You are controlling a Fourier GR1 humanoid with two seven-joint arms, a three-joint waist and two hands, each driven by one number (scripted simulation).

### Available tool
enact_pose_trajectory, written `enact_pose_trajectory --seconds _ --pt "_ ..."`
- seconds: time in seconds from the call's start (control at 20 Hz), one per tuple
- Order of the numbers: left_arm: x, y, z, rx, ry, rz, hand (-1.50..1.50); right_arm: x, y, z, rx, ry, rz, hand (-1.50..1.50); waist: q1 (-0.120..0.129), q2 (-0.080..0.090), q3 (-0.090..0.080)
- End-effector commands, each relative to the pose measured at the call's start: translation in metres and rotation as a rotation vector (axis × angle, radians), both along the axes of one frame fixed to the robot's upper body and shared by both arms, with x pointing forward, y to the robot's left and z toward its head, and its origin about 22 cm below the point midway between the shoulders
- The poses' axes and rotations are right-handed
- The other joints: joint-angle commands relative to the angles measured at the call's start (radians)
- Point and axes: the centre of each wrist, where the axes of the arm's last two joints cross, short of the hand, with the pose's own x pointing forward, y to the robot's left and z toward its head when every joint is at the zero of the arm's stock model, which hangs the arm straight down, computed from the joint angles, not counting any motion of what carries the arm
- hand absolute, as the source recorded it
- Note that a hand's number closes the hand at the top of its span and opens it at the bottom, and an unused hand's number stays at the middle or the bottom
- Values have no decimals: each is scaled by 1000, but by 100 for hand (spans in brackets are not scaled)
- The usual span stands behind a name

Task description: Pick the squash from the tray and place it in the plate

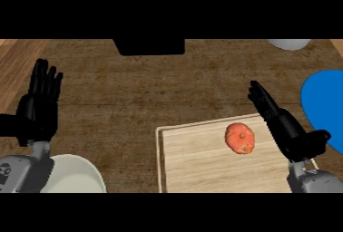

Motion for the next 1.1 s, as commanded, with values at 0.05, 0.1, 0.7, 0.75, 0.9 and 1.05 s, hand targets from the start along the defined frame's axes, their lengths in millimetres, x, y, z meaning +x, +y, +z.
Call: enact_pose_trajectory --seconds 0.05,0.1,0.7,0.75,0.9,1.05 --pt "-10 0 -8 79 119 -19 0 10 7 15 129 -23 201 150 1 25 -52" --pt "-11 3 -21 117 185 -34 0 18 19 23 167 -23 310 150 9 31 -52" --pt "-40 -19 -76 132 443 -112 0 11 -21 -20 198 -232 239 -150 -4 50 -45" --pt "-42 -18 -79 130 466 -110 0 14 -27 -24 262 -262 274 -150 4 48 -46" --pt "-36 -10 -74 143 467 -96 0 23 -64 -26 210 -301 508 -150 3 36 -52" --pt "-43 -26 -81 165 465 -101 0 43 -70 -3 -60 -327 627 -150 7 32 -53"
